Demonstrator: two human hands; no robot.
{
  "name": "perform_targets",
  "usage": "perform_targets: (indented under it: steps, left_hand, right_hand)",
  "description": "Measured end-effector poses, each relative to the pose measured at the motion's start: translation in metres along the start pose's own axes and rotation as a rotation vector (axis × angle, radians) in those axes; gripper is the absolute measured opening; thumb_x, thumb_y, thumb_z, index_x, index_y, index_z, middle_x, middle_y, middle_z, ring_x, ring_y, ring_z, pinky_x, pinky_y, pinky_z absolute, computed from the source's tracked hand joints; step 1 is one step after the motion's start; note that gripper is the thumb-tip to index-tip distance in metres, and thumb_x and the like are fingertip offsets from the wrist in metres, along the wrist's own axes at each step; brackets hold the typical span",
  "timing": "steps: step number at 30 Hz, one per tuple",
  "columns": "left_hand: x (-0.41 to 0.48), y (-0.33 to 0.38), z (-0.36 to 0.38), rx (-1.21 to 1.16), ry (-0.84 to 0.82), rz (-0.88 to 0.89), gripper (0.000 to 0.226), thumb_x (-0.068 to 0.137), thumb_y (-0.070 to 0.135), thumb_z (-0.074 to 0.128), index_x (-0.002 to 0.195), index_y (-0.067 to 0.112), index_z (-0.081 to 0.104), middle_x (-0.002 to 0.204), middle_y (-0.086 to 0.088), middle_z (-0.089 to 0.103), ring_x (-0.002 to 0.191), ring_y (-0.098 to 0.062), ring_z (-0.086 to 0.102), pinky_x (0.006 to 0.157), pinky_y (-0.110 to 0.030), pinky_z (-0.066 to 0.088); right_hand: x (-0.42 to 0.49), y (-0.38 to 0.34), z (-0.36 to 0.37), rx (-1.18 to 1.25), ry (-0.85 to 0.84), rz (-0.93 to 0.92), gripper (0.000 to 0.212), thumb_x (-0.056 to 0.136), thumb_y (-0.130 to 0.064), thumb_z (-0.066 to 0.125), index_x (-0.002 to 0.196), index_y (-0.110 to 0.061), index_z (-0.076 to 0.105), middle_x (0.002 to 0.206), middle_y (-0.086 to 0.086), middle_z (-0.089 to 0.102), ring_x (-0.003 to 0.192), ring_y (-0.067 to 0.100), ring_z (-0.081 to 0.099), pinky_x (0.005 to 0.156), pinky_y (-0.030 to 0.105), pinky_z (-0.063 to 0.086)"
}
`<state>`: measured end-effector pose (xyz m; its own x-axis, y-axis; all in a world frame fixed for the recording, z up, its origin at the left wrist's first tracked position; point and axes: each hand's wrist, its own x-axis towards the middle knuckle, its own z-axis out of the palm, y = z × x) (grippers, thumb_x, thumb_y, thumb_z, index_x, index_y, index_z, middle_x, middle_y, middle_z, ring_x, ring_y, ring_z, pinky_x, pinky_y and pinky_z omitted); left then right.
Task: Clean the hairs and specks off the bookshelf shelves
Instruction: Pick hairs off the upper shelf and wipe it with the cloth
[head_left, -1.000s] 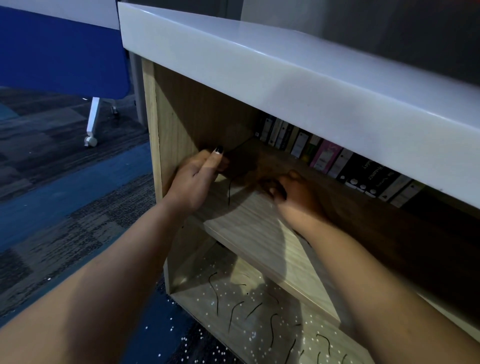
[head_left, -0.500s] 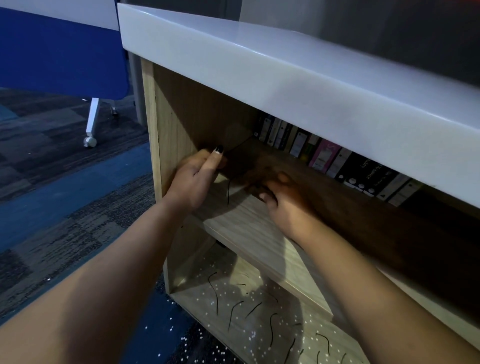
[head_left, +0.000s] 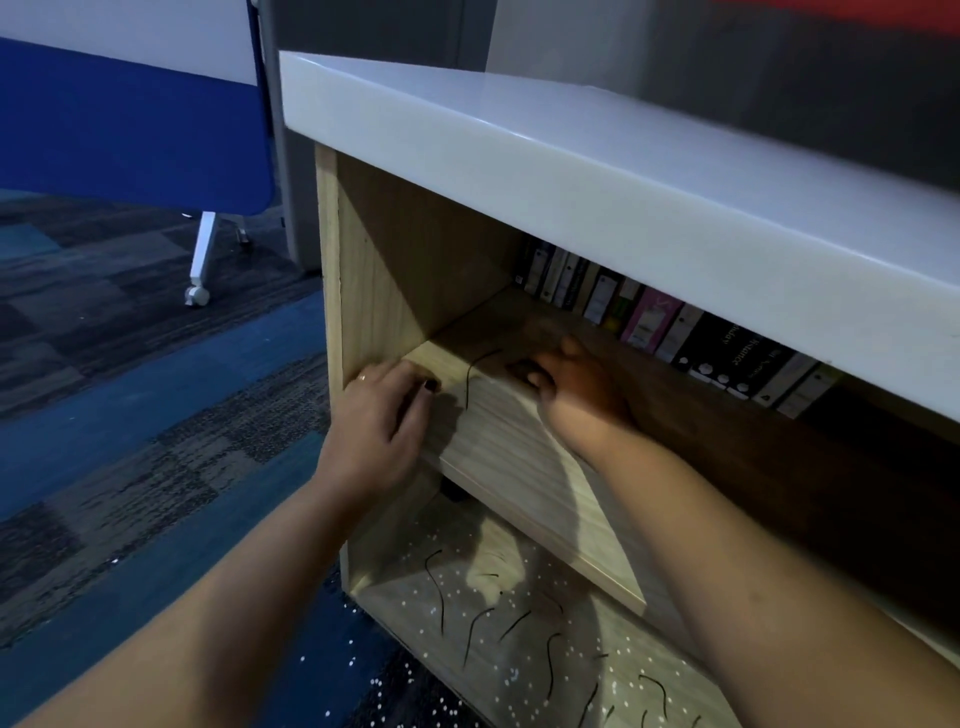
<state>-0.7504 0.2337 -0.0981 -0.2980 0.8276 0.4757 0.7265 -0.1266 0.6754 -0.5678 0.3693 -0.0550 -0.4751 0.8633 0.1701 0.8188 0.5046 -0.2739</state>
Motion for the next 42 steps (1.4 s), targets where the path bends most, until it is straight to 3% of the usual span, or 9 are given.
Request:
perform_targets:
  steps: [5,7,10,15,20,26,29,33,42]
  left_hand:
    - [-0.028,-0.02,-0.009,0.12,-0.06,0.178,0.033,0.097,0.038,0.038,0.121,0.028,0.059,0.127,0.018,0.054,0.128,-0.002,0.042,0.118,-0.037,0.018]
    - [-0.034,-0.025,-0.009,0.116,-0.076,0.22,0.038,0.098,0.04,0.039,0.131,0.029,0.055,0.138,0.02,0.046,0.14,-0.001,0.031,0.121,-0.041,0.012]
    - [-0.042,-0.028,-0.002,0.105,-0.09,0.222,0.046,0.097,0.043,0.041,0.14,0.028,0.047,0.149,0.014,0.04,0.146,-0.008,0.022,0.12,-0.051,0.016]
    - [-0.045,-0.027,0.008,0.036,-0.052,0.169,0.049,0.096,0.045,0.044,0.141,0.025,0.046,0.149,0.012,0.039,0.148,-0.013,0.018,0.117,-0.055,0.021]
    - [-0.046,-0.029,0.007,0.043,-0.05,0.181,0.053,0.095,0.049,0.045,0.142,0.025,0.044,0.15,0.01,0.039,0.149,-0.015,0.016,0.117,-0.057,0.022]
    - [-0.045,-0.033,0.007,0.058,-0.064,0.206,0.065,0.089,0.062,0.047,0.143,0.027,0.042,0.151,0.01,0.037,0.149,-0.017,0.016,0.116,-0.059,0.021]
    - [-0.045,-0.033,0.009,0.055,-0.05,0.206,0.067,0.088,0.064,0.046,0.143,0.025,0.042,0.151,0.009,0.037,0.15,-0.017,0.015,0.116,-0.059,0.021]
    - [-0.047,-0.03,0.012,0.018,-0.016,0.193,0.066,0.086,0.061,0.049,0.142,0.025,0.043,0.15,0.009,0.037,0.149,-0.016,0.015,0.117,-0.055,0.021]
    - [-0.047,-0.028,0.009,-0.002,-0.02,0.186,0.058,0.09,0.053,0.049,0.141,0.026,0.045,0.149,0.013,0.038,0.149,-0.013,0.016,0.117,-0.055,0.022]
  right_hand:
    - [-0.03,-0.001,0.001,0.09,-0.055,0.0,0.034,0.098,-0.016,0.045,0.13,-0.024,0.054,0.133,-0.004,0.04,0.116,0.02,0.05,0.095,0.03,0.043]
    - [-0.042,0.0,0.003,0.173,-0.103,0.014,0.04,0.098,-0.017,0.047,0.134,-0.033,0.049,0.131,-0.012,0.046,0.112,0.012,0.053,0.094,0.032,0.047]
    - [-0.047,0.003,0.004,0.232,-0.081,-0.018,0.034,0.098,-0.025,0.048,0.129,-0.036,0.052,0.131,-0.007,0.052,0.113,0.01,0.054,0.095,0.036,0.049]
    - [-0.013,0.003,0.005,0.05,-0.002,0.044,0.03,0.099,-0.033,0.045,0.123,-0.023,0.058,0.134,0.003,0.043,0.115,0.023,0.049,0.098,0.042,0.045]
    - [0.015,0.002,0.008,0.012,0.046,0.077,0.033,0.099,-0.033,0.043,0.127,-0.023,0.057,0.134,0.006,0.043,0.115,0.028,0.05,0.096,0.041,0.044]
    - [-0.012,-0.003,0.005,0.042,-0.011,0.025,0.032,0.099,-0.032,0.044,0.127,-0.022,0.056,0.141,0.005,0.038,0.121,0.026,0.047,0.098,0.034,0.041]
    - [-0.041,-0.008,0.0,0.182,-0.069,0.015,0.033,0.099,-0.032,0.047,0.131,-0.03,0.053,0.135,-0.003,0.047,0.113,0.014,0.052,0.09,0.029,0.043]
    - [-0.05,-0.009,0.001,0.191,-0.047,-0.017,0.031,0.098,-0.033,0.047,0.129,-0.032,0.054,0.131,-0.003,0.053,0.11,0.015,0.056,0.092,0.038,0.049]
    - [0.006,-0.008,-0.002,-0.057,0.099,0.196,0.032,0.101,-0.031,0.041,0.126,-0.02,0.057,0.136,0.009,0.042,0.118,0.032,0.048,0.095,0.038,0.041]
